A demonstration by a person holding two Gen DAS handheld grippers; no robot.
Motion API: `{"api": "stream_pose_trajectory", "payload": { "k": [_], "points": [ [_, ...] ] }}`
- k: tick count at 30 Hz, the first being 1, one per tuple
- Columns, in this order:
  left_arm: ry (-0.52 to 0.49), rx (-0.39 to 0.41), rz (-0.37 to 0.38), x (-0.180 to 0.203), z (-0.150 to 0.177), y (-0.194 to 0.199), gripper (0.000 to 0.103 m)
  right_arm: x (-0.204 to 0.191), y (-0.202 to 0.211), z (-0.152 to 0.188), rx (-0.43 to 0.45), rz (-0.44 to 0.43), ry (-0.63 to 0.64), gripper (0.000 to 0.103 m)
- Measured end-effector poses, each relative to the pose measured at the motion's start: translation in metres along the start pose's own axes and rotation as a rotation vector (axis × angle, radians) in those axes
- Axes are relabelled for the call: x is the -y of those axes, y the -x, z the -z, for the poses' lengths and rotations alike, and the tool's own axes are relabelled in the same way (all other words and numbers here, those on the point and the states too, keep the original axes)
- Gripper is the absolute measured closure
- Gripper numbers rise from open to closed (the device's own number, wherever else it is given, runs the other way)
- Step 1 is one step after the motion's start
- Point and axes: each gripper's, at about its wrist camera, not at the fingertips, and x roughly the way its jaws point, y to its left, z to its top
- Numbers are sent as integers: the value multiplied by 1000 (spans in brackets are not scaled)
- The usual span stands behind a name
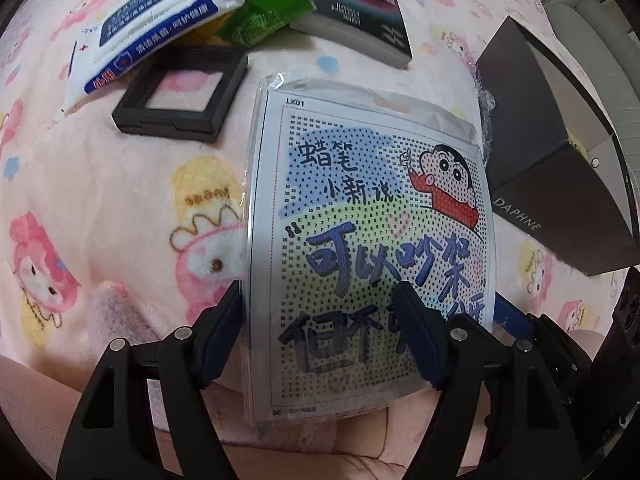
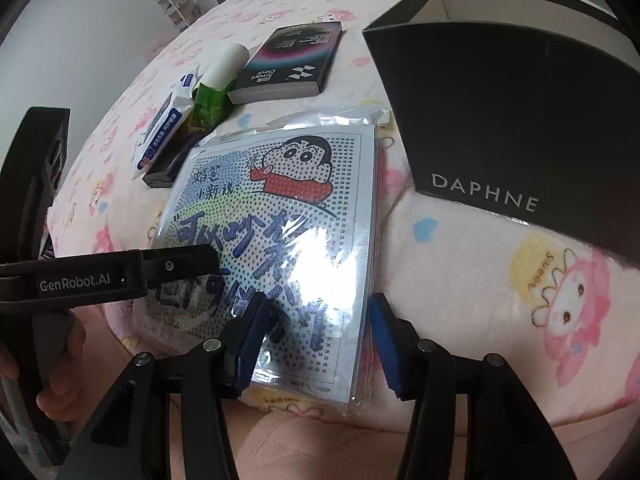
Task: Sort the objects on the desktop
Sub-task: 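Lift the bagged kit with the left gripper and pull it free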
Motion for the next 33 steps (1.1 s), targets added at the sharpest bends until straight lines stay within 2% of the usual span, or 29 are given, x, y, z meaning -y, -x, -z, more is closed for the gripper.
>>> {"api": "stream_pose_trajectory", "payload": {
  "k": [3, 5, 7, 12, 14, 17, 23, 26, 29, 31, 32, 33],
  "points": [
    [2, -36, -18, 5, -3, -11, 22, 5, -15, 0, -55, 21, -41, 54],
    [13, -66, -2, 7, -4, -18, 16, 6, -19, -1, -60, 25, -51, 48],
    [13, -56, 3, 9, -2, -17, 15, 4, -20, -1, -57, 30, -40, 47],
    [2, 29, 92, 7, 12, 9, 37, -6, 1, 4, 43, 103, 13, 48],
    [-16, 59, 114, 9, 21, 20, 40, -5, 13, 5, 75, 123, 18, 49],
    [-41, 111, 153, 10, 34, 38, 42, -1, 24, 5, 85, 84, -15, 49],
    [-43, 219, 246, 2, 48, 82, 42, -8, 66, 8, 170, 16, -32, 50],
    [-74, 253, 269, 9, 41, 100, 41, -17, 90, 10, 211, -19, -45, 50],
    [-108, 287, 291, 17, 40, 118, 41, -25, 108, 7, 257, -16, -40, 50],
    [-126, 282, 369, 23, 36, 123, 44, -24, 119, 4, 279, -34, -59, 50],
    [-128, 264, 426, 25, 34, 125, 50, -22, 123, 3, 288, -51, -66, 51],
    [-124, 264, 446, 26, 34, 128, 47, -22, 127, 2, 295, -75, -67, 51]
  ]
}}
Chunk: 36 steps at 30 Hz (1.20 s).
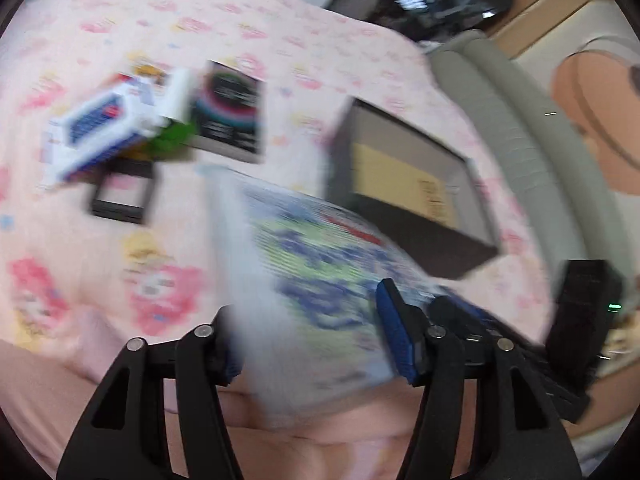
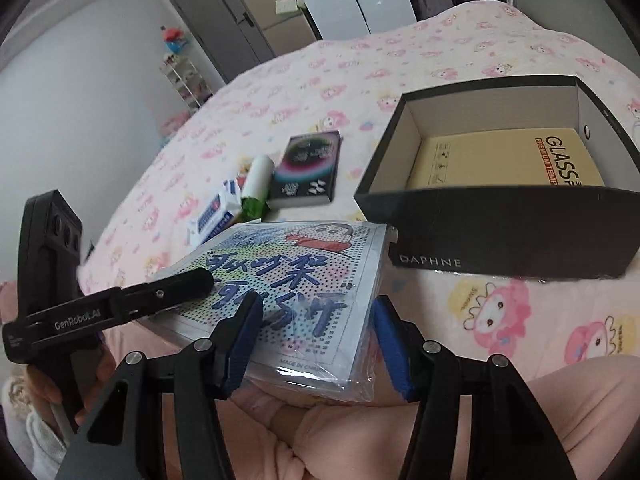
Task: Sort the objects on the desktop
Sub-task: 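Lift the bagged kit with the left gripper and pull it free, then swing the held kit up and turn it with the left gripper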
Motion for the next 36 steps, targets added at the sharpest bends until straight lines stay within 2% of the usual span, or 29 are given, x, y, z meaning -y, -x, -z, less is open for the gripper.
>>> {"api": "stream_pose_trajectory", "payload": {
  "k": [1, 4, 9, 14, 19, 20, 21, 22, 24, 26, 29, 36],
  "points": [
    [1, 9, -4, 2, 0, 1, 46, -1, 3, -2, 7, -13, 3, 54],
    [3, 11, -12, 5, -4, -4, 46, -4, 5, -5, 34, 22, 25, 55],
    [-18, 11, -15, 6, -4, -7, 47, 6, 5, -3, 25, 11, 11, 59],
    [-78, 47, -61, 22, -3, 2, 49, 5, 11, -5, 33, -3, 18, 59],
    [-170, 66, -57, 38, -15, 14, 49, -6, 27, -10, 74, -21, 39, 59],
    [-200, 63, -54, 43, -17, 15, 54, -7, 30, -11, 81, -28, 40, 59],
    [-237, 56, -48, 50, -19, 16, 63, -8, 32, -13, 90, -42, 43, 60],
    [-269, 54, -42, 58, -20, 15, 66, -10, 35, -14, 104, -61, 48, 66],
    [-330, 61, -29, 75, -21, 13, 74, -17, 40, -19, 129, -79, 71, 65],
    [-365, 59, -69, 86, -22, 4, 77, -25, 43, -24, 153, -63, 102, 69],
    [-355, 40, -128, 80, -26, -15, 77, -19, 33, -29, 135, -8, 91, 70],
    [-267, 6, -161, 42, -27, -26, 75, 7, -7, -8, 9, 27, 29, 70]
  ]
}}
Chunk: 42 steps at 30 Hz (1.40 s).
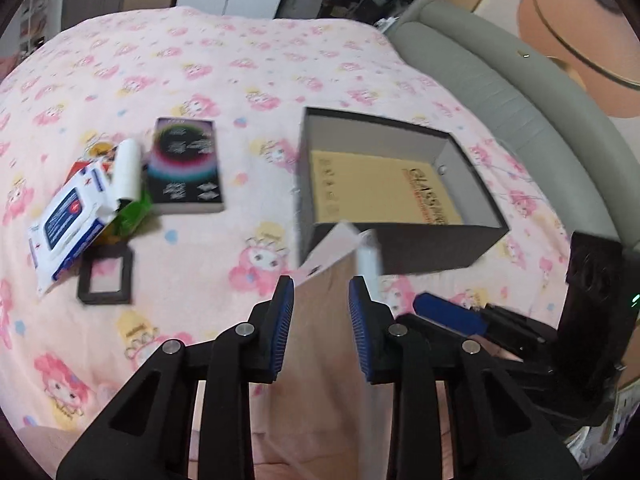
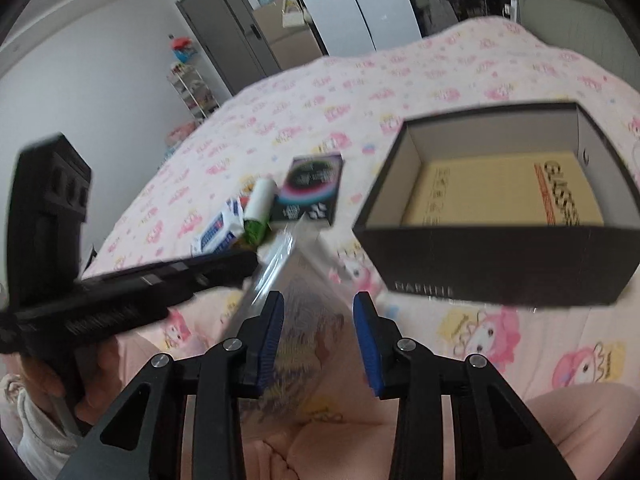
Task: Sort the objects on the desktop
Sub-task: 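Swing the held kit up and turn it with the left gripper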
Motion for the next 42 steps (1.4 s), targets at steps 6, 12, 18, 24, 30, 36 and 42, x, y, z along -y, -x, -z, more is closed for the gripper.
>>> {"api": "stream_pose_trajectory", "payload": {
  "k": [6, 12, 18, 24, 30, 36, 42],
  "points": [
    [51, -7, 91, -19, 10, 4, 76, 3, -34, 23, -108, -12, -26, 70],
    [142, -31, 134, -40, 23, -1, 59, -14, -46, 29, -137, -30, 17, 70],
    [256, 0, 270, -65, 36, 6, 53, -15, -54, 38, -184, -41, 3, 70],
    [215, 0, 215, -61, 39, 4, 49, -25, -69, 43, -226, -57, 8, 70],
    [182, -63, 16, -69, 36, -23, 77, -20, -85, 53, -282, -46, -19, 68],
    [190, -70, -93, -79, 42, -29, 69, -1, -105, 56, -348, -24, -97, 61],
    [241, -57, -184, -96, 49, -28, 60, 13, -122, 49, -374, 4, -147, 56]
  ]
}}
